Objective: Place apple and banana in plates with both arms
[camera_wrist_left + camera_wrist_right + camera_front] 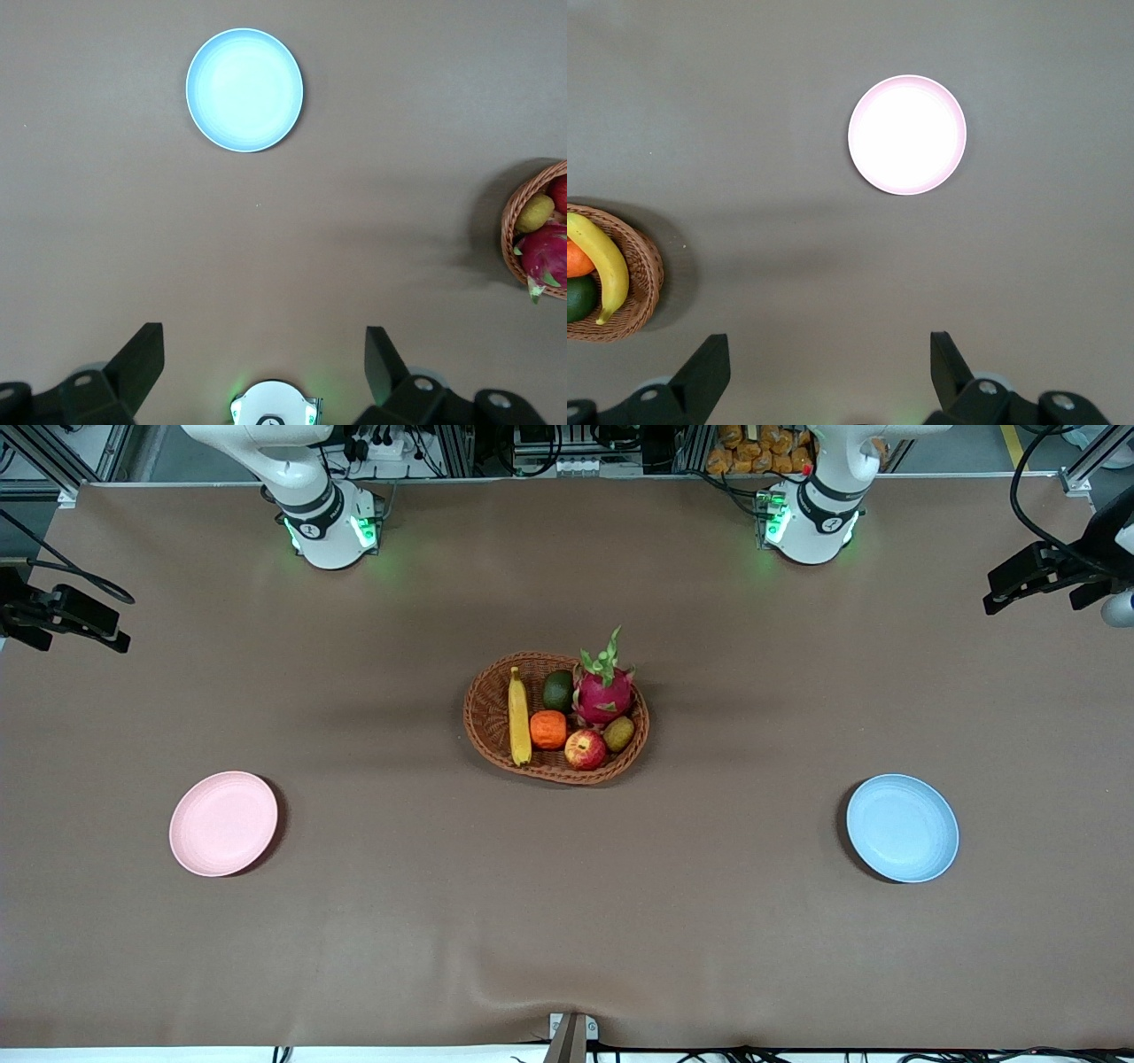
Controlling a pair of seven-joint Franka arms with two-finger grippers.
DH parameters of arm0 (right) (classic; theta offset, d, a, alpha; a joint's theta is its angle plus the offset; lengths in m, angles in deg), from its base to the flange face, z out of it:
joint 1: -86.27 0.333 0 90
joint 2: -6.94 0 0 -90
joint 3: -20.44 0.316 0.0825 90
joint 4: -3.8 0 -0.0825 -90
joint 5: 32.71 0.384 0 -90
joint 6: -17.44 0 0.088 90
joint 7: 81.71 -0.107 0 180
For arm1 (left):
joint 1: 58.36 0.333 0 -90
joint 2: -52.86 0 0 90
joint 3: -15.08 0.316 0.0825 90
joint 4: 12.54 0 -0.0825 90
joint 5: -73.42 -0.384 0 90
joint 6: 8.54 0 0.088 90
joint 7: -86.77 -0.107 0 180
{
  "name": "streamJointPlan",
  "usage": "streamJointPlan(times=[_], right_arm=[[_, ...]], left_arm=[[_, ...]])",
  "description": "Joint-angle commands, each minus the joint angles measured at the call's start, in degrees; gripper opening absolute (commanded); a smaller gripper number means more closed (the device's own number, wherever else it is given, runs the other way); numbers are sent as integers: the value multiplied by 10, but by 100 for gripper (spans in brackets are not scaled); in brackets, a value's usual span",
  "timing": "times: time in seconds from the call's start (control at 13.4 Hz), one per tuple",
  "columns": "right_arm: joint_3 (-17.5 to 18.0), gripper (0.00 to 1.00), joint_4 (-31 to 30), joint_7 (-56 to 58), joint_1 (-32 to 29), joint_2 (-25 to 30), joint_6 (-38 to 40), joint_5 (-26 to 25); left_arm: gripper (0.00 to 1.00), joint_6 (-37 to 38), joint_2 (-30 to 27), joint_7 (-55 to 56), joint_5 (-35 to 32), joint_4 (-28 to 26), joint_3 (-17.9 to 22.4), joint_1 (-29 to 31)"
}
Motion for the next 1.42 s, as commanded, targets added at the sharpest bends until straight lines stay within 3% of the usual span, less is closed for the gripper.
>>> streamJointPlan(times=[0.0, 0.9, 1.34], right_arm=[[1, 100, -15, 3, -1, 14, -7, -4], [2, 100, -12, -5, 13, -2, -1, 6], [2, 100, -17, -8, 85, -54, -29, 76]], left_arm=[[100, 15, 4, -1, -7, 17, 0, -2], [100, 15, 7, -4, 0, 14, -2, -9], [100, 13, 21, -1, 2, 13, -20, -21]])
